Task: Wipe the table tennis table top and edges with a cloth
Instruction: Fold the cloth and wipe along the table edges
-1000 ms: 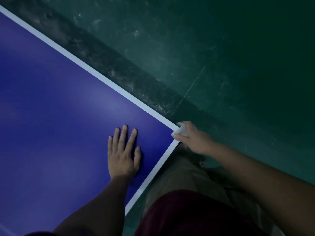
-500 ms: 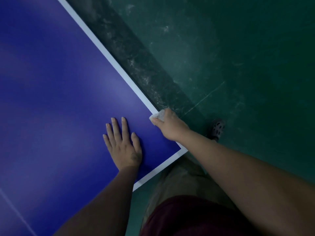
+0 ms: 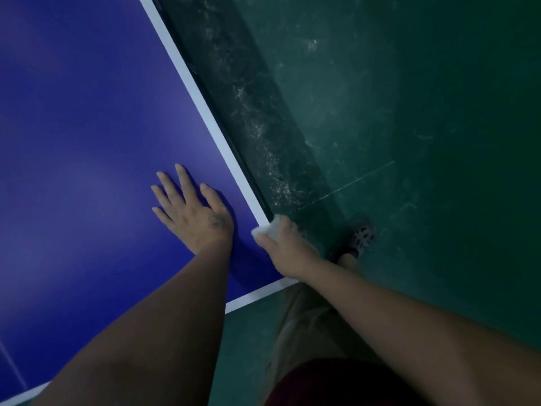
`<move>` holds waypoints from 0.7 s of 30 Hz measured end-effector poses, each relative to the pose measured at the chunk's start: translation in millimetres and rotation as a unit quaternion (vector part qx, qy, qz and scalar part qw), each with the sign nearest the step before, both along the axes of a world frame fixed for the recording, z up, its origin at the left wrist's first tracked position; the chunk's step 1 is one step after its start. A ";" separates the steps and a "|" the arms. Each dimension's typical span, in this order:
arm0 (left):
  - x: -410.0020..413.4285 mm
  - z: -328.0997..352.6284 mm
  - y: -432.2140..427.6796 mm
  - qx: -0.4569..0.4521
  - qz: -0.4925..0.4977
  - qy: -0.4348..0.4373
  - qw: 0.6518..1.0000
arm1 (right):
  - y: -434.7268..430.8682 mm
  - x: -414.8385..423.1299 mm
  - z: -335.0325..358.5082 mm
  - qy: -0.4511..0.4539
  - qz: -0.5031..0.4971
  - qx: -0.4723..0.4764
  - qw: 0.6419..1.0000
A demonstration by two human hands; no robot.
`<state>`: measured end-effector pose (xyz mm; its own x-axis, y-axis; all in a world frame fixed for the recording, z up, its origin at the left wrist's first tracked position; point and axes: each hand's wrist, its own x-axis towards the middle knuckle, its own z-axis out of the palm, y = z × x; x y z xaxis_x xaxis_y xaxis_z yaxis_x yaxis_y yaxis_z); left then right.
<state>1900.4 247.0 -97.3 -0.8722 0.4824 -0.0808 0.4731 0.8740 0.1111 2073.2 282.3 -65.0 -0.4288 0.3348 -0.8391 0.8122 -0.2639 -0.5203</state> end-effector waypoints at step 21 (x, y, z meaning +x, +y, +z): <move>3.5 1.6 2.7 0.020 0.001 0.015 1.000 | 34.0 -32.7 -30.8 0.031 0.050 -0.013 0.998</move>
